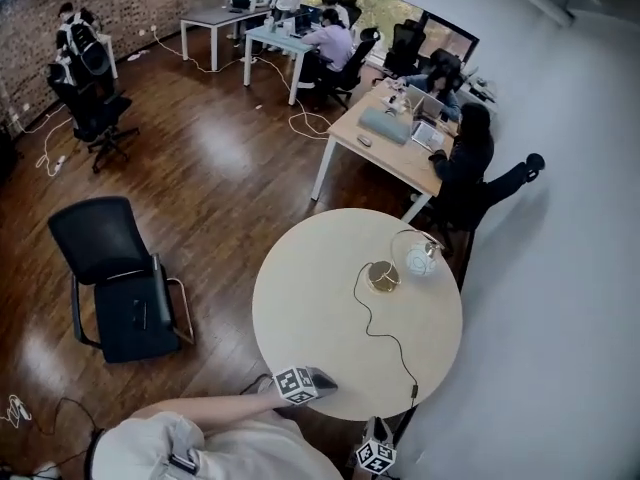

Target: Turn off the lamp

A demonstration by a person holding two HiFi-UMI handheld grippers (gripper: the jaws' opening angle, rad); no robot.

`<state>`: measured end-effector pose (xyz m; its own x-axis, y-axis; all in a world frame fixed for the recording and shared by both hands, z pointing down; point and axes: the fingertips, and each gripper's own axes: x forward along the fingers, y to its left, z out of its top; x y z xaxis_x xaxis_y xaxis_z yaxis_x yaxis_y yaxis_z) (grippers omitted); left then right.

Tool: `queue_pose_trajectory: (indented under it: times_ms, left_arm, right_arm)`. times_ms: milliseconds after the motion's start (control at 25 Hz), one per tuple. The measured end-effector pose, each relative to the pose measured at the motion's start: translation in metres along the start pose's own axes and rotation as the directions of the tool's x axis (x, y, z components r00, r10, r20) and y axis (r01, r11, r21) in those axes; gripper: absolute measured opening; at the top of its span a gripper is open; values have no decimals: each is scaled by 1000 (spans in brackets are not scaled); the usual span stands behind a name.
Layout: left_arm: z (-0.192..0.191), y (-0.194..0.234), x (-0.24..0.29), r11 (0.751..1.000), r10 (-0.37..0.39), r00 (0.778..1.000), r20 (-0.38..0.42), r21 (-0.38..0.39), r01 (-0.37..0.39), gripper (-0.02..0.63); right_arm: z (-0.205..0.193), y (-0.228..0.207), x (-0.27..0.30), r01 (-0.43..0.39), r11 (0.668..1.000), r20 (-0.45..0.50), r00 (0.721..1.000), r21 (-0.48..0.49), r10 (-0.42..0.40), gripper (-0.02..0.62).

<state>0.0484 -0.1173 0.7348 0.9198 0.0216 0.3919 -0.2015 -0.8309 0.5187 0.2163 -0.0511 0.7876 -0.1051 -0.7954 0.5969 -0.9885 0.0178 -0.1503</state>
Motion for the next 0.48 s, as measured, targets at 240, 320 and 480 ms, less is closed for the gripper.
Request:
queue_pose_trajectory:
  times_ms: [240,320,480]
  left_arm:
    - [4,-95,32,985,-121,990,-68,117,129,-20]
    - [-10,-118,29,984,-121,989,-82,123,130,-20]
    - [-59,-139,12,995,-66,991,-115,63,73,-20]
  right_arm:
    - [-13,2,-110,69,992,158,984,107,-86,46]
    - [-19,10,-135,67,990,197,976,127,-91,46]
    - [-42,32,-151,9,991,226,973,134,-40,46]
